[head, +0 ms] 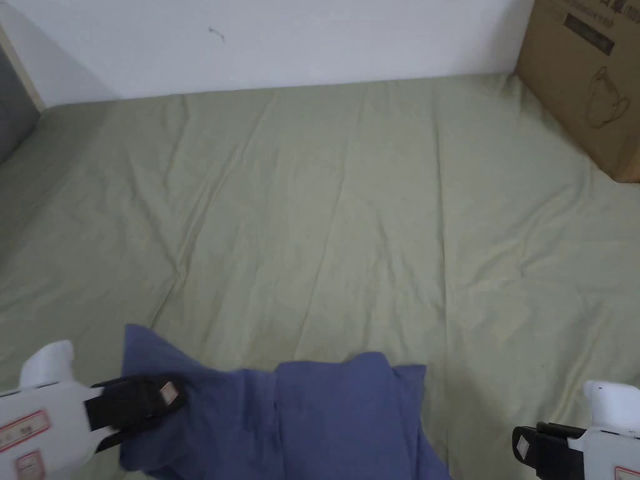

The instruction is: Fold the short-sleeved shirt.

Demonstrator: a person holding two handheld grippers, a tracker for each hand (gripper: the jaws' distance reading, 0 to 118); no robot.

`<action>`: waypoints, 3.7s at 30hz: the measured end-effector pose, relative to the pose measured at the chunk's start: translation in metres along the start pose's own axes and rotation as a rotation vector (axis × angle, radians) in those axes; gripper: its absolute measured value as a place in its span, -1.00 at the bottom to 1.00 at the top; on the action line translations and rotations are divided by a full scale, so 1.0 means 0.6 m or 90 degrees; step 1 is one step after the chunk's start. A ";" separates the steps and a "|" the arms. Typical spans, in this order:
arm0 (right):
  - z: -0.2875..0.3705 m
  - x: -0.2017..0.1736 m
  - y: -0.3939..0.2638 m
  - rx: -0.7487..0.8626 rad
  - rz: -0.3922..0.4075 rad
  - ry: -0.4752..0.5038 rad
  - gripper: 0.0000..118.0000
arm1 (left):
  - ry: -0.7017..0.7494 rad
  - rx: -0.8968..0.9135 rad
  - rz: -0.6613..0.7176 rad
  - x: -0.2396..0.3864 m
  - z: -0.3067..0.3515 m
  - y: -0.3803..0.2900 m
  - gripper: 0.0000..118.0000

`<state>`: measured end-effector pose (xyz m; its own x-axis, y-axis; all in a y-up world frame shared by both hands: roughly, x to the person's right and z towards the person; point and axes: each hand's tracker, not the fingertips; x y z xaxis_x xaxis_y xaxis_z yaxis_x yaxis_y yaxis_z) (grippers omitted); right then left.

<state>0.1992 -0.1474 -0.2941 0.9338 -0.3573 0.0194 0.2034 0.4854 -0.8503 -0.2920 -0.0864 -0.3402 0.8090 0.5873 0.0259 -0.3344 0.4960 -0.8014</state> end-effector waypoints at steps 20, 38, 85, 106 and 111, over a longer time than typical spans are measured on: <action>0.048 0.107 -0.029 0.024 -0.095 -0.064 -0.97 | -0.029 -0.259 -0.152 0.210 -0.279 -0.106 0.75; 0.028 0.107 -0.027 0.016 -0.097 -0.048 -0.97 | -0.057 -0.330 -0.203 0.231 -0.359 -0.173 -0.93; -0.169 -0.143 0.066 -0.101 0.155 0.000 -0.98 | -0.229 -0.249 0.190 -0.096 -0.305 -0.086 -0.49; -0.169 -0.126 0.073 -0.100 0.154 -0.078 -0.97 | 0.591 -0.221 -0.313 -0.318 -0.123 0.330 -0.50; -0.178 -0.103 0.085 -0.101 0.121 -0.091 -0.97 | 0.734 -0.192 -0.334 -0.410 -0.110 0.368 -0.06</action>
<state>0.1204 -0.1861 -0.3949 0.9851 -0.1505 -0.0832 -0.0168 0.3974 -0.9175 -0.5328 -0.1636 -0.5630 0.8066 -0.5904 -0.0289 0.1461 0.2464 -0.9581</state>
